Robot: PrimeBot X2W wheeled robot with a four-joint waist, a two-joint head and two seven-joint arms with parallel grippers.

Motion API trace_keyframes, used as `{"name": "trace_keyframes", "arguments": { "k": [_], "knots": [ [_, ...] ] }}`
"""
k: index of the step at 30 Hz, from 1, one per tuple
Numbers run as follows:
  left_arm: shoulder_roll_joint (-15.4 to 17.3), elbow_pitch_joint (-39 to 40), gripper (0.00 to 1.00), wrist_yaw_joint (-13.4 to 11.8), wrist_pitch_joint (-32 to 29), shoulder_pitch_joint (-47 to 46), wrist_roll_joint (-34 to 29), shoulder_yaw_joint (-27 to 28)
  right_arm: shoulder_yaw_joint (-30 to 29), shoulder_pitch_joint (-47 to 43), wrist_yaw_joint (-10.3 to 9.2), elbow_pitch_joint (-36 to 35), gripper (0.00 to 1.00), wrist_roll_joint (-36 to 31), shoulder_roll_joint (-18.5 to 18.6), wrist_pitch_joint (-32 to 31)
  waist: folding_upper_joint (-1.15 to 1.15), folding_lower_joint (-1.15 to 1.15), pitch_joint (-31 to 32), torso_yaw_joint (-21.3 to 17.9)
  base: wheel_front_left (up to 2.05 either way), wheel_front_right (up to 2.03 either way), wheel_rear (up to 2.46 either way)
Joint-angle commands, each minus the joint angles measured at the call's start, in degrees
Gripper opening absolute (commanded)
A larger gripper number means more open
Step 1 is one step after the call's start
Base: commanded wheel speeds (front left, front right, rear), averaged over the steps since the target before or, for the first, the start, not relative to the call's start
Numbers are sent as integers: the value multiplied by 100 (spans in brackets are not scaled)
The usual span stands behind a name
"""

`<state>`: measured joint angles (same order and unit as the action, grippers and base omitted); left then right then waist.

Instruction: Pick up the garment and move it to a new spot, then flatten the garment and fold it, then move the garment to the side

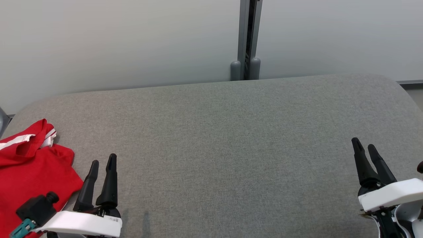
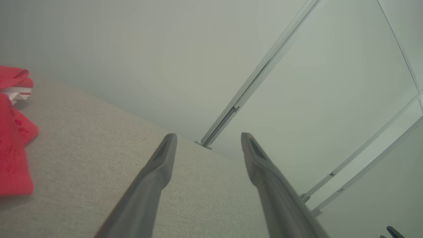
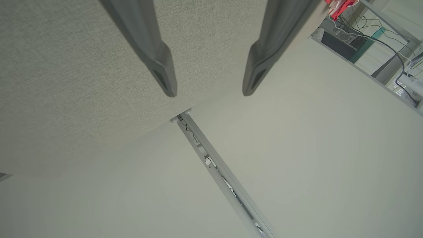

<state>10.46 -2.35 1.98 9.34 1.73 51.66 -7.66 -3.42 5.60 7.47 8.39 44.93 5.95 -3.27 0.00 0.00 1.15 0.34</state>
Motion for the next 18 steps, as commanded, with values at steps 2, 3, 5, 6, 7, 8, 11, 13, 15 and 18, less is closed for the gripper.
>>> {"name": "trace_keyframes", "arguments": {
  "k": [2,3,5,6,7,8,11,13,15,18],
  "knots": [
    [106,14,100,-56,7,-197,-297,-22,67,115,2,-28,100,-350,69,120,0,0,11,2,0,0,0],
    [122,-12,100,-68,-7,-196,-370,-32,90,112,2,-10,100,-433,67,145,0,0,15,3,0,0,0],
    [152,-50,100,-99,-14,-205,-517,-48,129,116,2,16,100,-621,71,206,0,0,21,3,0,0,0],
    [168,-70,100,-114,-24,-208,-592,-57,149,117,2,26,100,-709,65,236,0,0,24,3,0,0,0],
    [186,-84,100,-129,-26,-214,-665,-66,161,115,2,40,100,-796,58,265,0,0,27,3,0,0,0],
    [200,-96,100,-152,-21,-221,-737,-73,173,113,2,53,100,-885,53,292,0,0,29,5,0,0,0],
    [247,-153,100,-204,-28,-229,-938,-90,206,95,2,103,100,-1130,32,380,0,0,37,9,0,0,0],
    [269,-193,100,-233,-27,-234,-1051,-97,242,88,3,145,100,-1284,27,434,0,0,43,11,0,0,0],
    [304,-233,100,-270,-18,-247,-1232,-116,298,80,3,191,100,-1505,15,510,0,0,51,10,0,0,0],
    [341,-282,100,-311,-29,-265,-1409,-142,348,102,3,225,100,-1734,16,585,0,0,53,7,0,0,0]
  ]
}}
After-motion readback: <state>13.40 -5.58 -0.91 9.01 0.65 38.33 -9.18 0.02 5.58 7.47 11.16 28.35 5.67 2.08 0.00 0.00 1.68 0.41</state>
